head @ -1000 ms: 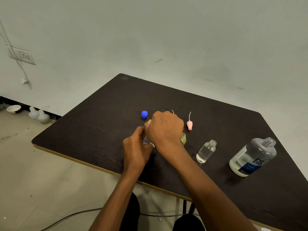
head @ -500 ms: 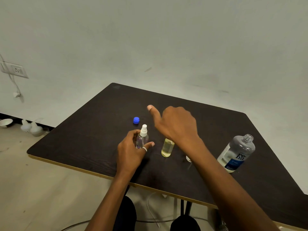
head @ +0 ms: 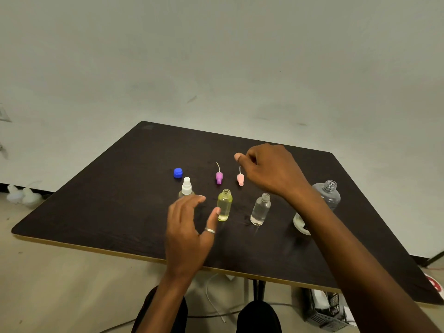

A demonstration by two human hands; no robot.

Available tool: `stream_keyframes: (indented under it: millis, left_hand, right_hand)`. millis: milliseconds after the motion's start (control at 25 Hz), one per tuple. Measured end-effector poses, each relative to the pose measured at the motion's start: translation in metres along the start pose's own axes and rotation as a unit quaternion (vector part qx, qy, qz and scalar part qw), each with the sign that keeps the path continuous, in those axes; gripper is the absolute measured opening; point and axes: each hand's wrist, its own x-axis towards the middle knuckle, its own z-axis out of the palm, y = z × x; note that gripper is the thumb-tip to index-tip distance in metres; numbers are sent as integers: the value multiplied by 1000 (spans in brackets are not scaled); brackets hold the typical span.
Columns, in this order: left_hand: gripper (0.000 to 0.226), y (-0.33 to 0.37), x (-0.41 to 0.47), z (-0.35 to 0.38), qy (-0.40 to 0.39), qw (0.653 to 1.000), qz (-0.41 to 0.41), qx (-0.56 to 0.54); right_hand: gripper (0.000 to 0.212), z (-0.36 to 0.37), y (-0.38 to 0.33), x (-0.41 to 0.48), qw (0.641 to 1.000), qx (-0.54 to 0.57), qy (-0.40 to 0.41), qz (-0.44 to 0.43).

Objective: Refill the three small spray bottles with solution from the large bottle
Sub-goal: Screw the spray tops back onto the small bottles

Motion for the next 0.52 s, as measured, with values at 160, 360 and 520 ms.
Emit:
stream_keyframes:
  millis: [160,360,520]
  left_hand:
    - [68,17,4,27,-134,973,-174,-66]
    - [88,2,11,46,-194,927,-296,-123]
    - [78,-2,12,53,-189,929,-299,-107]
  right_hand:
    - [19,15,4,15,995,17,-82,-51]
    - [24,52,15,57,980,-28,-182,-81]
    - [29,87,21,96,965,-71,-237,-83]
